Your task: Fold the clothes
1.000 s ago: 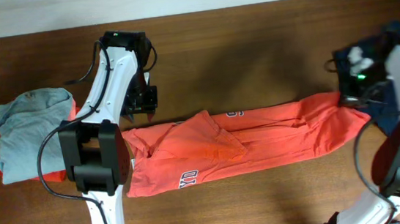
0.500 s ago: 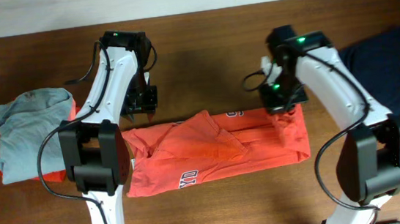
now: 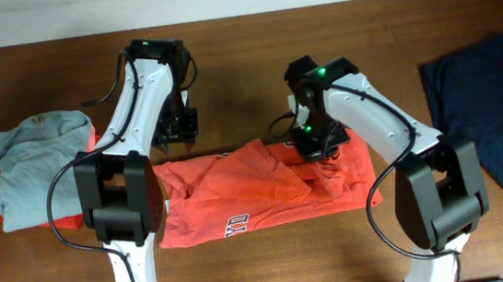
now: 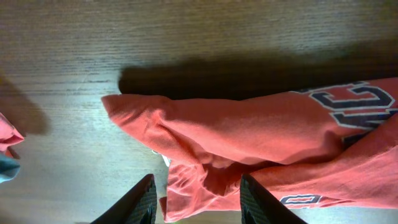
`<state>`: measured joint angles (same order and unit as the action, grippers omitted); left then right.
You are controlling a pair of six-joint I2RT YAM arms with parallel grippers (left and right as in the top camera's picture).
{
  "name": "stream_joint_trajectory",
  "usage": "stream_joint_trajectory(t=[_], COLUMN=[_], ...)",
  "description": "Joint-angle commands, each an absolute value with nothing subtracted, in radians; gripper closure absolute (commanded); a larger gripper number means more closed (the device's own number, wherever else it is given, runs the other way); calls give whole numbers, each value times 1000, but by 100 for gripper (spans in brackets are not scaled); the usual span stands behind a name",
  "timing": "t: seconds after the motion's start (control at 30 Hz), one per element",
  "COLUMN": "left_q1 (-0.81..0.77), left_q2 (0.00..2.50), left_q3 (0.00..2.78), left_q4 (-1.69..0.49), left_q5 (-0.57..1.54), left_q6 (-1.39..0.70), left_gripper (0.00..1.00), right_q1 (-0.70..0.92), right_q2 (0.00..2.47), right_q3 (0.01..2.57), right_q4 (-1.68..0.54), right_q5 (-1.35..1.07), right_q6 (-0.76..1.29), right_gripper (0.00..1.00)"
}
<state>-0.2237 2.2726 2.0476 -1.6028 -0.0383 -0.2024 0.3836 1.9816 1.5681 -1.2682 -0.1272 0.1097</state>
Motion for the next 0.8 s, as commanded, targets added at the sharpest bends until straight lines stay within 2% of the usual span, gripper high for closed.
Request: stream_joint_trajectory(t=[0.0,0.03,0.07,0.13,0.37,0.57,0.77], left_q1=[-220,-220,-220,-220,-220,-220,-220], left_q2=[2272,2272,2272,2272,2272,2272,2272], left_q3=[2047,2047,2047,2047,2047,2047,2047], left_q4=[-1597,-1597,-1597,-1596,-1594,-1594,-1594], left_q5=[-41,-41,-42,-41,-41,-42,-42], left_q6=[-193,-193,-193,-193,-193,-193,-193], left_gripper=[56,57,56,57,56,56,56], right_q1=[424,434,440,453,445,404,365], right_q2=[1989,1989,1989,1989,1977,1912,1893], right_q3=[1567,1567,1567,1567,1573,1579,1578], right_q4=[-1259,-1258,-1258,-1256,-1257,-1260,-1324], right_q5=[-142,-164,-179,-186,-110,80,57], right_q6=[80,38,8,-37,-44,91,102], right_gripper=[80,76,67,60,59,60,60])
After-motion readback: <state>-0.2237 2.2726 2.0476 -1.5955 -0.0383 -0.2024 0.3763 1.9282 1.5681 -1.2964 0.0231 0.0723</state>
